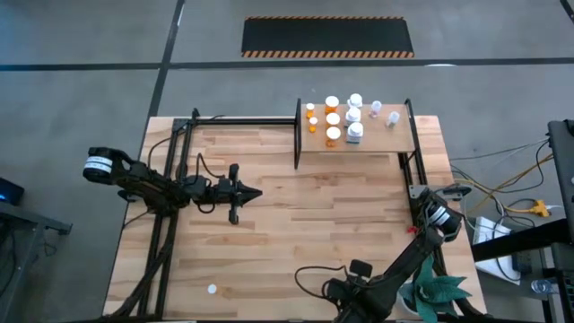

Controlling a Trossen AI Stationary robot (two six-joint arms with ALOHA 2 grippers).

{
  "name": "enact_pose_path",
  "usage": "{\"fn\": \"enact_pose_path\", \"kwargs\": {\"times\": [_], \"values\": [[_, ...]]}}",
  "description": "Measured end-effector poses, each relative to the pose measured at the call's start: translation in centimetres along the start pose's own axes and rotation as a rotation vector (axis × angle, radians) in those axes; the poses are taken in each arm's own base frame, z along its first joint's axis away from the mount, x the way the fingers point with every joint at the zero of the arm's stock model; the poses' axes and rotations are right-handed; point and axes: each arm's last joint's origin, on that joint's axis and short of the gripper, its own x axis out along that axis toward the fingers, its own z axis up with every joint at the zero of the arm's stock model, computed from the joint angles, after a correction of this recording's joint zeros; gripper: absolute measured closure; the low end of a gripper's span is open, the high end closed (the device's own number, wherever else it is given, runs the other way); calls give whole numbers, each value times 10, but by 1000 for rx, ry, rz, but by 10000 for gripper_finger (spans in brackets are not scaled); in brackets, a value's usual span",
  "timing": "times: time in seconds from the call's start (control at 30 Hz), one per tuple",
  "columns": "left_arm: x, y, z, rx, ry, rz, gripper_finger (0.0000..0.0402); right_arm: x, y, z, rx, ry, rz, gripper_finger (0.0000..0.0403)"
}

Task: Pick and place medicine bottles onto shelf by color
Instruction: Put the transparent pill bottle on the shelf aligned with the other transparent pill bottles

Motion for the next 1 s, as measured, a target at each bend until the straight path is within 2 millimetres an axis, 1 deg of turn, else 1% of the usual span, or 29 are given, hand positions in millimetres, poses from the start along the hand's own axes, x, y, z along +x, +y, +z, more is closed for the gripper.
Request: {"fn": "enact_pose_path", "kwargs": {"times": [0.13,0.23,0.3,0.37,0.47,0.6,0.73,0.83,0.93,1.0], "values": [[0,0,0,0,0,0,400,-2,0,0,0,-1,4,272],[0,0,0,0,0,0,400,-11,-4,1,9,-13,25,273],[0,0,0,0,0,0,400,-25,-9,3,26,-34,50,273],[0,0,0,0,0,-1,400,-43,-18,6,50,-51,73,272],[0,0,0,-1,-1,-3,400,-70,-41,13,91,-63,83,268],[0,-1,0,1,-2,-5,400,-108,-89,20,157,-44,14,268],[0,-1,0,15,-2,-6,400,-145,-150,29,225,-65,-45,267],[0,-1,0,15,-2,-7,400,-171,-198,40,279,-162,-5,267],[0,-1,0,16,-2,-7,400,-189,-251,48,358,-231,-22,266],[0,-1,0,16,-2,-9,400,-195,-282,50,388,-253,-39,266]]}}
